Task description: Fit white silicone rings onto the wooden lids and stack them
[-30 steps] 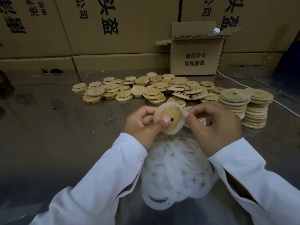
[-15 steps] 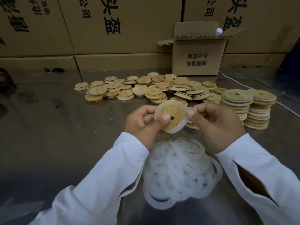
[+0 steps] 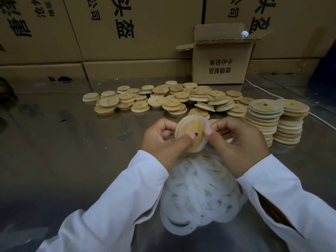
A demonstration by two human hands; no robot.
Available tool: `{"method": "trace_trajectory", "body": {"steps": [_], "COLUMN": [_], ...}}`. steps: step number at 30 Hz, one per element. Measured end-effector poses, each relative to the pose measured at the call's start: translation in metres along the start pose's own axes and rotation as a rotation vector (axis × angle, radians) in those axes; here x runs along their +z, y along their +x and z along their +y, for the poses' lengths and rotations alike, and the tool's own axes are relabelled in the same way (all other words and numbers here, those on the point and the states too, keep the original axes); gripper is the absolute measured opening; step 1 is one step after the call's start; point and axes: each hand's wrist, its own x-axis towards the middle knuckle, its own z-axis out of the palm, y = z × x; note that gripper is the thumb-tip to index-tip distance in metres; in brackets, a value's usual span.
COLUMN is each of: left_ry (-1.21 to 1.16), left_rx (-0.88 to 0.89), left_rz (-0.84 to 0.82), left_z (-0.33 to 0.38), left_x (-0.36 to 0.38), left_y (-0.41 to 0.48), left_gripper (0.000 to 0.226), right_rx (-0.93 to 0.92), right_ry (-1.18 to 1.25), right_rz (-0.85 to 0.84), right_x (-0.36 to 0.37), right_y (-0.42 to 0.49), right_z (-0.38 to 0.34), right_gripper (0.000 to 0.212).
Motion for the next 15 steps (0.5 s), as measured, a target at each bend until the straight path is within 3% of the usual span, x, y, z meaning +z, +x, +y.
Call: {"method": "trace_trajectory", "body": {"steps": [15], "left_ry": [0.059], "left_rx": [0.024], "left_rz": [-0.07], "left_z": [0.0007], "left_x": [-0.0015], "left_y": [-0.0002], "left_gripper": [0.008], "right_rx": [0.157], "right_ry": [0.169], "right_rz": [-0.135], "right_x": [-0.0028], "right_y": [0.0039], "right_z": [-0.0008], "right_gripper": [0.017]}}
